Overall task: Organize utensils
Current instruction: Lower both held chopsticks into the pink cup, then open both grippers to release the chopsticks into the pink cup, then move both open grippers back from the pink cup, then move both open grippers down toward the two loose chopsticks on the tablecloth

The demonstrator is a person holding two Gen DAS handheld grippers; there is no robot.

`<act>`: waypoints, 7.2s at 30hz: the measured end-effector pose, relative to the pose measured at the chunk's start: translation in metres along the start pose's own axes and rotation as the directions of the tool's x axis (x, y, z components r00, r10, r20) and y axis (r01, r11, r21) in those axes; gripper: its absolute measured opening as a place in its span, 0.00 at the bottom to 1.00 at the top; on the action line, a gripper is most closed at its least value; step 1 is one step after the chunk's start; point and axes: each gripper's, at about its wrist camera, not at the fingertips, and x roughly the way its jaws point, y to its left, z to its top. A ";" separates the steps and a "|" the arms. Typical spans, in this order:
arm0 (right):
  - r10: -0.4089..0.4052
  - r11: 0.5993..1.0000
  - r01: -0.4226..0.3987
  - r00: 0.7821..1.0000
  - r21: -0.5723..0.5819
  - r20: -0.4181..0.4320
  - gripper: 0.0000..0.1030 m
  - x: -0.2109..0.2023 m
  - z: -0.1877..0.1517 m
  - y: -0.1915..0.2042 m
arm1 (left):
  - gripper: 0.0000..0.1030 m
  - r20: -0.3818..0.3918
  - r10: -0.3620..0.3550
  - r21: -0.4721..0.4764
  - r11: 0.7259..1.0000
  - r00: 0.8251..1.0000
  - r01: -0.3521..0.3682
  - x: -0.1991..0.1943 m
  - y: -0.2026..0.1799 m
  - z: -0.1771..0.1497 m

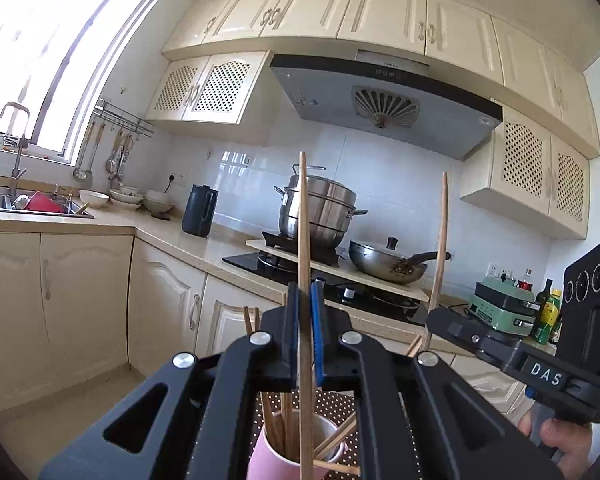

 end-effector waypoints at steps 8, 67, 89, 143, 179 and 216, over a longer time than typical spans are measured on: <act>-0.025 0.999 0.026 0.999 -0.023 0.029 0.06 0.027 -0.012 -0.006 | 0.06 0.076 0.001 -0.064 0.998 0.997 0.003 0.025 0.016 -0.011; -0.014 0.998 0.012 0.999 -0.059 -0.035 0.06 0.036 -0.081 -0.006 | 0.06 -0.062 0.049 0.002 0.999 0.997 -0.049 0.020 0.017 -0.090; -0.024 0.999 0.020 0.997 -0.051 -0.068 0.07 0.041 -0.093 -0.009 | 0.49 -0.100 0.149 0.088 0.986 0.984 -0.141 0.023 0.006 -0.088; -0.118 0.990 0.118 0.993 -0.076 0.007 0.47 -0.059 -0.072 0.063 | 0.63 -0.085 0.277 0.231 0.940 0.957 -0.252 -0.117 -0.045 -0.052; -0.213 0.975 0.221 0.943 0.000 -0.255 0.53 -0.078 -0.139 0.026 | 0.64 -0.466 0.285 0.184 0.957 0.837 -0.224 -0.088 -0.041 -0.129; -0.155 0.970 0.216 0.904 0.112 -0.399 0.55 -0.049 -0.182 -0.018 | 0.64 -0.675 0.424 0.327 0.906 0.604 -0.270 -0.019 -0.040 -0.206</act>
